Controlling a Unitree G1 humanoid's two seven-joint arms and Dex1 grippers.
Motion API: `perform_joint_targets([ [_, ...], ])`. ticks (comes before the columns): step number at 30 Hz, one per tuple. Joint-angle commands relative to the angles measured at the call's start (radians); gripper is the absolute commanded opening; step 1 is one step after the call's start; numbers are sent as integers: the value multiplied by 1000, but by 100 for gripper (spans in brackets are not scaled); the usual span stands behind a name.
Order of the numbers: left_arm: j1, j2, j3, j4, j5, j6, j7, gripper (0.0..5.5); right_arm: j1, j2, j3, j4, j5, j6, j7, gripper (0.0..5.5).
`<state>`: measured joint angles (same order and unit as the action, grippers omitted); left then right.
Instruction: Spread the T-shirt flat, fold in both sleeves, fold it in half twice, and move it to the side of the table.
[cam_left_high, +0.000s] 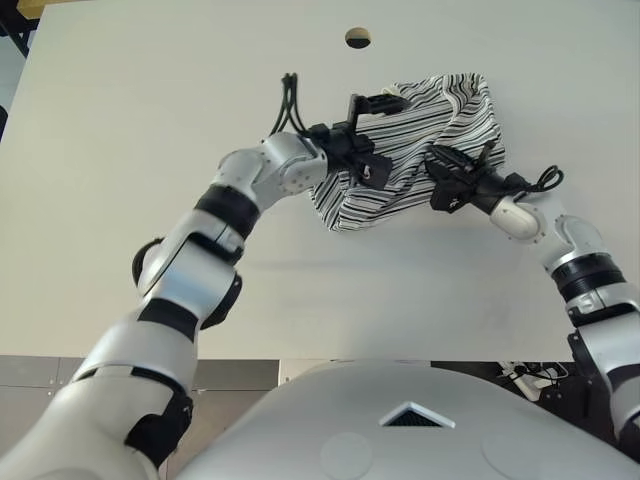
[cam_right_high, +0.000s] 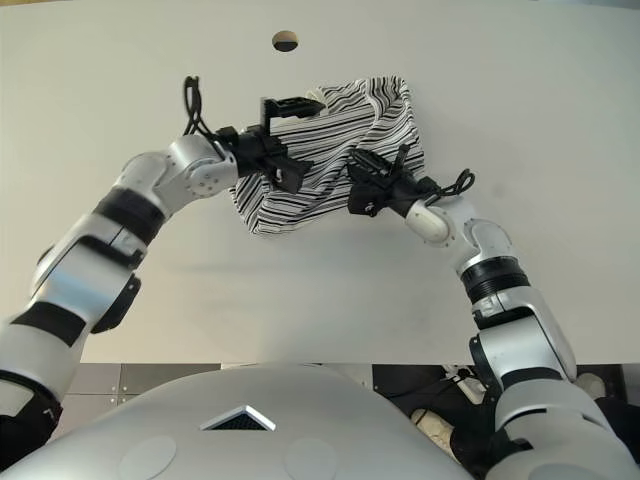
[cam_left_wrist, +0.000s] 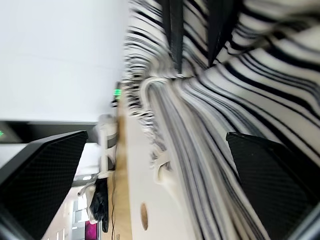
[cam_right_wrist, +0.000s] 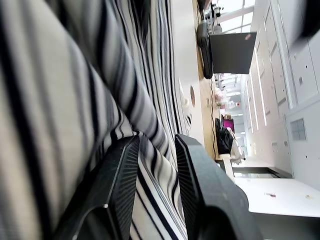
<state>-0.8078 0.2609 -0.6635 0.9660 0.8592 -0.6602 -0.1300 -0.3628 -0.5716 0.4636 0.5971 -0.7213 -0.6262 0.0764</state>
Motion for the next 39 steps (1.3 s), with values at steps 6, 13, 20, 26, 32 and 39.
perform_joint_targets([
  [6,-106,8,-109,299,61,-44,-33,514,86,-34,2,-110,-1,70,73,131],
  [13,-1,142,-99,225,0,-180,-9,514,94,-57,-27,-93,1,159,74,131],
  [20,104,179,-86,92,-51,-214,19,514,126,-138,-120,-295,95,162,164,131],
  [26,164,185,-85,-36,-77,-209,-10,514,25,-141,-126,-402,102,175,272,131],
  [32,167,157,-86,-66,-81,-175,-23,514,-192,-69,44,-52,-22,125,377,131],
  [39,158,169,-79,-42,-79,-148,-9,514,-63,-121,145,109,-61,15,341,131],
])
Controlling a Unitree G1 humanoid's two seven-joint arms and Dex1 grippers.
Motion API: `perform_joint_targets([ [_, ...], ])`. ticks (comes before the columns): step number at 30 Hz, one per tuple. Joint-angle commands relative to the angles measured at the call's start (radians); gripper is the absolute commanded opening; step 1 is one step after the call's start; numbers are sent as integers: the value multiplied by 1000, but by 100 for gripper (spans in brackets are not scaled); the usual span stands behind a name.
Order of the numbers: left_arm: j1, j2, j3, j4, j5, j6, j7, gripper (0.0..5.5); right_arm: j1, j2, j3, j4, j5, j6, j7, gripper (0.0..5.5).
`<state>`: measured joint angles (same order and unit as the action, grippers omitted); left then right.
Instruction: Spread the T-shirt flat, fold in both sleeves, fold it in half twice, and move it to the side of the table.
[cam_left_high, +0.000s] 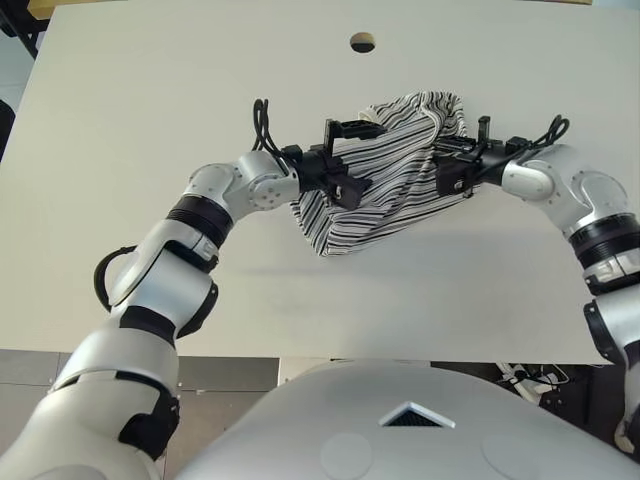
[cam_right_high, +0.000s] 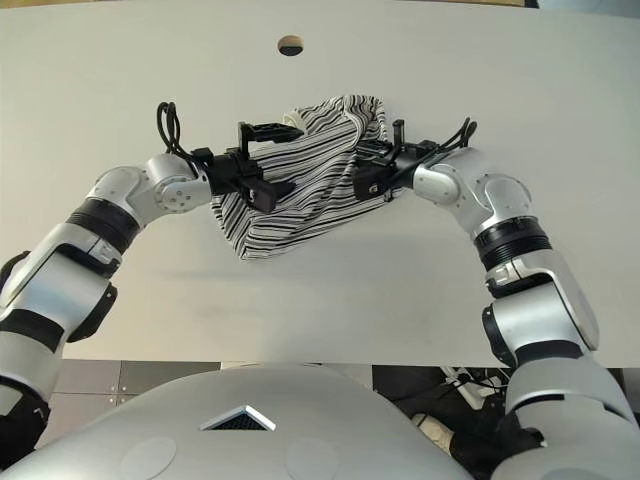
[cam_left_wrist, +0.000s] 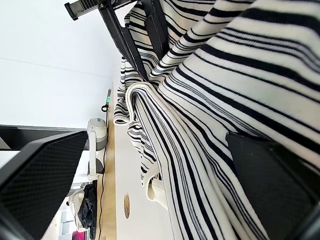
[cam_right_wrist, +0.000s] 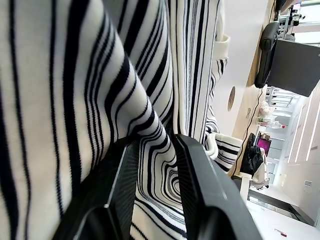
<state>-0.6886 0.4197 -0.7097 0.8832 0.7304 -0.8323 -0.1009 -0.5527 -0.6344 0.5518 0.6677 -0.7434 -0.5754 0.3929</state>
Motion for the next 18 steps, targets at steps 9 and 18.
perform_joint_targets([
  [9,168,219,79,-130,-7,44,-34,514,162,-80,94,110,-63,-31,-8,131],
  [18,414,487,279,-501,-64,204,-160,514,176,-77,130,75,-74,-25,-24,131],
])
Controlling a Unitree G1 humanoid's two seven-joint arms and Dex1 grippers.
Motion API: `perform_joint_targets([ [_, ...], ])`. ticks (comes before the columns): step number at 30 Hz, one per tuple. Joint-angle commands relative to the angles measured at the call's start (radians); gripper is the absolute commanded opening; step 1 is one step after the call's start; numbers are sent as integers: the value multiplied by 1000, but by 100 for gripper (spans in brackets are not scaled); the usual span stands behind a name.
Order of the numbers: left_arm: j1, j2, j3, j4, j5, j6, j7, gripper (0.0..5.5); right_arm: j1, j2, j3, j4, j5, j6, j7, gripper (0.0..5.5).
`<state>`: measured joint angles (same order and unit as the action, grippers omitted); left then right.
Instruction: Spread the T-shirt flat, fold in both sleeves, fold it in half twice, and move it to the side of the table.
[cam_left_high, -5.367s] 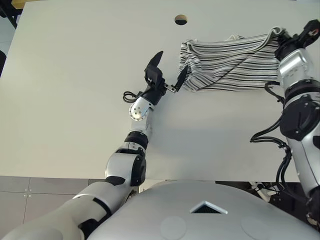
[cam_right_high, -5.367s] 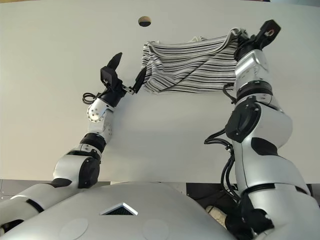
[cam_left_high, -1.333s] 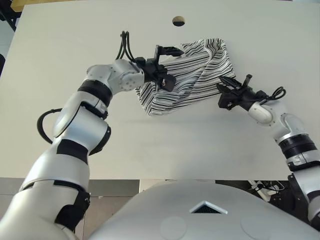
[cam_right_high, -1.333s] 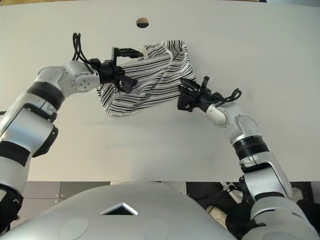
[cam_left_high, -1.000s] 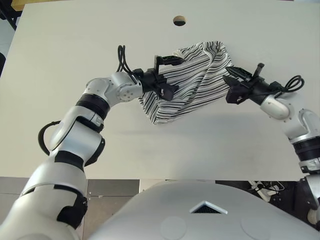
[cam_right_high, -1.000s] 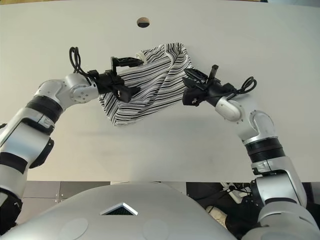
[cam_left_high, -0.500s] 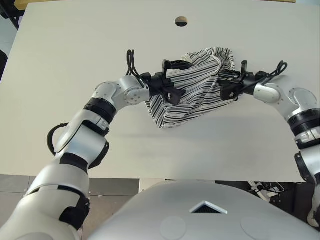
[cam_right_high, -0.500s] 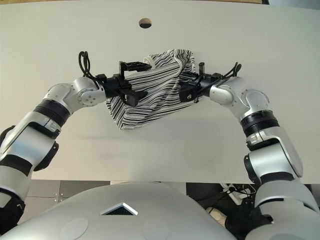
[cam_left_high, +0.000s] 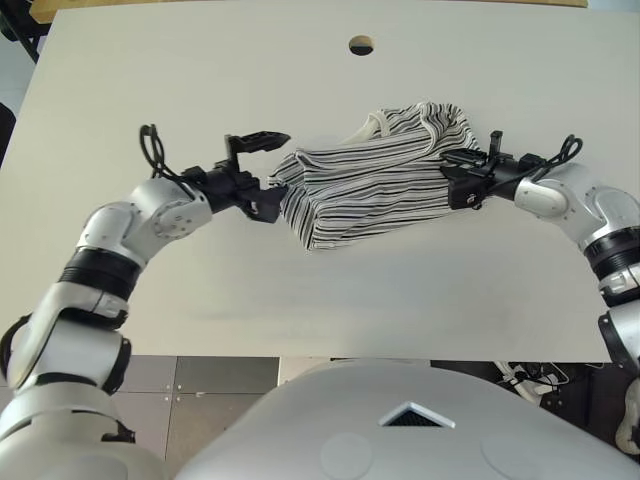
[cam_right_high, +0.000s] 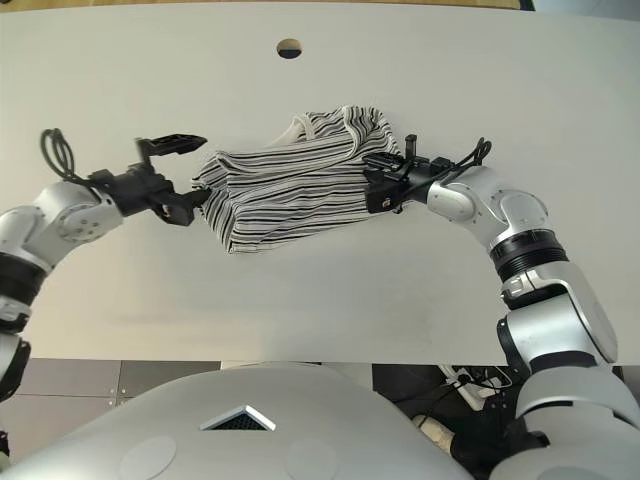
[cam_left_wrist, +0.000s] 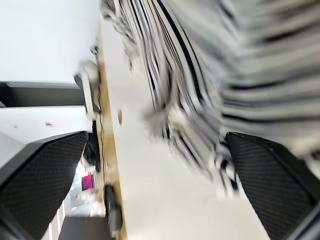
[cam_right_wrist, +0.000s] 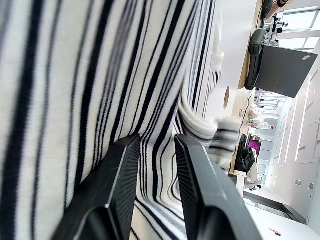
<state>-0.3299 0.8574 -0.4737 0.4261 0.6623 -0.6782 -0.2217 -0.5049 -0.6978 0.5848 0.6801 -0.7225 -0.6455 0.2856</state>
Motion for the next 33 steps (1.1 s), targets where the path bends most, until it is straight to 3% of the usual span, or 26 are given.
perform_joint_targets([
  [1,83,53,52,-43,-11,59,-46,514,129,-14,98,58,-94,46,81,131],
  [7,181,45,148,-71,-67,96,8,514,136,-2,88,24,-77,66,62,131],
  [12,99,-50,262,-235,-138,96,91,514,141,9,99,12,-88,81,52,131],
  [17,-46,-219,108,-261,-107,49,-12,514,144,17,109,9,-95,92,44,131],
  [24,-170,-370,-116,144,-51,-114,-139,514,134,29,131,32,-105,94,32,131],
  [28,-302,-477,-162,439,28,-123,-29,514,126,54,146,48,-111,99,21,131],
  [33,-383,-482,-157,651,53,-123,101,514,136,55,158,61,-117,97,7,131],
])
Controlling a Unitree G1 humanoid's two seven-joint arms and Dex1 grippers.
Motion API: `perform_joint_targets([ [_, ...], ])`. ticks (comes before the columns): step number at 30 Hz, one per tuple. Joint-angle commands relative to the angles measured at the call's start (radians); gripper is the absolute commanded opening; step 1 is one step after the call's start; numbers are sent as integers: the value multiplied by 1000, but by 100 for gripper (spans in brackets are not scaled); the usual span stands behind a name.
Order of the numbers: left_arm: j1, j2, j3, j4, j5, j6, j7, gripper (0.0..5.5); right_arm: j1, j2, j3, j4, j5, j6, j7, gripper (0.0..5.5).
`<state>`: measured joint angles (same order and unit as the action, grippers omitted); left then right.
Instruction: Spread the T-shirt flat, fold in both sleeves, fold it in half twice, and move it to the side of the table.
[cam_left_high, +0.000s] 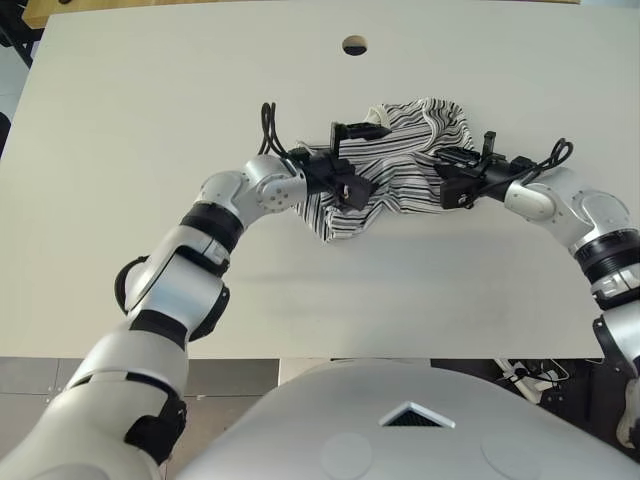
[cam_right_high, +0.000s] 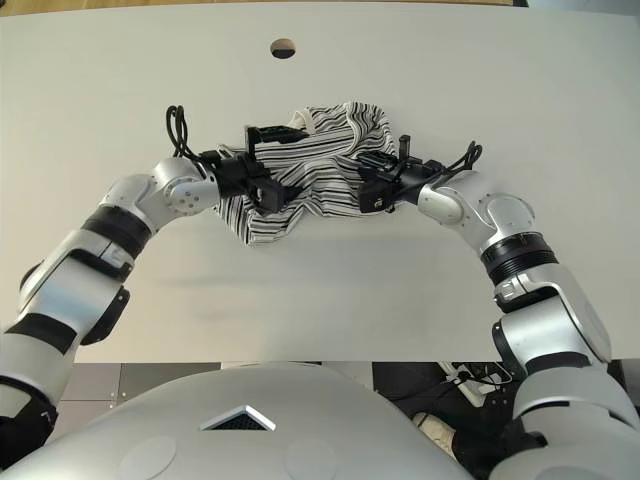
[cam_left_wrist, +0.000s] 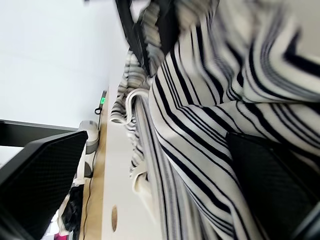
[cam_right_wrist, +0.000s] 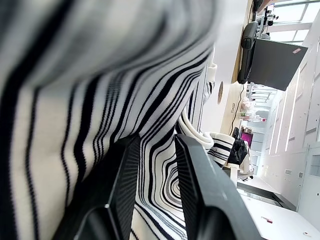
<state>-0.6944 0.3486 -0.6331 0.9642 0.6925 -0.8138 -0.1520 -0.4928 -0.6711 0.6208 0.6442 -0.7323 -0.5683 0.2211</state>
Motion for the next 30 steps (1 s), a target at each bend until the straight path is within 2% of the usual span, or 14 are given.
perform_joint_targets([
  [1,-24,34,10,135,13,6,40,514,125,30,125,103,-109,21,67,131],
  [3,-28,52,27,171,-10,-8,43,514,127,33,132,113,-114,26,56,131],
  [6,119,173,27,122,-84,-155,-108,514,131,14,134,107,-118,33,50,131],
  [9,213,264,32,17,-159,-210,-225,514,129,5,135,98,-113,34,51,131],
  [16,378,402,79,-298,-409,-165,-430,514,127,0,134,108,-110,41,46,131],
  [20,405,440,135,-325,-439,-109,-450,514,129,-2,132,106,-108,44,45,131],
  [30,493,477,383,-637,-780,-54,-468,514,128,0,144,108,-116,39,39,131],
])
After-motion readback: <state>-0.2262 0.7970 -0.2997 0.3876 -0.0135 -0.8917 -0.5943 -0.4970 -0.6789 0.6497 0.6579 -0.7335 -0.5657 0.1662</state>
